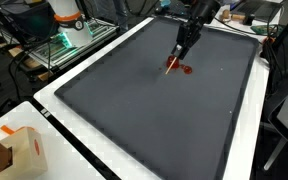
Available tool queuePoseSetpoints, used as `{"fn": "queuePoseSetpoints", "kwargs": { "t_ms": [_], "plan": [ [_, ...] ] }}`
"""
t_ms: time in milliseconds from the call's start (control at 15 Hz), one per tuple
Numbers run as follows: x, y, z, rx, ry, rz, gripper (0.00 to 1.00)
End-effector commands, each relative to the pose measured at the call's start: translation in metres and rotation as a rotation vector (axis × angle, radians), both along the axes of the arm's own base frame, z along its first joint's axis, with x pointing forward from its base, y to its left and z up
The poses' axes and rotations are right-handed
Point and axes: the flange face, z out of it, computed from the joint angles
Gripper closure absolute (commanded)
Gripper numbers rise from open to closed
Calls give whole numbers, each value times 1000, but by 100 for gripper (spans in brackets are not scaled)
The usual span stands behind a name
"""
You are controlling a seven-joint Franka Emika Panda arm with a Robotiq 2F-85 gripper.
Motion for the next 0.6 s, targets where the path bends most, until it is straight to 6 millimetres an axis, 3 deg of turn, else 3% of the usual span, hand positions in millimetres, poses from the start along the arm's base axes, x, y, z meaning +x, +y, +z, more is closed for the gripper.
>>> {"fn": "queuePoseSetpoints", "kwargs": {
  "t_ms": [0,533],
  "plan": [
    [-6,6,-13,-108,21,-58,97],
    [-9,27,-40,-200,25,-104,97]
  ]
}}
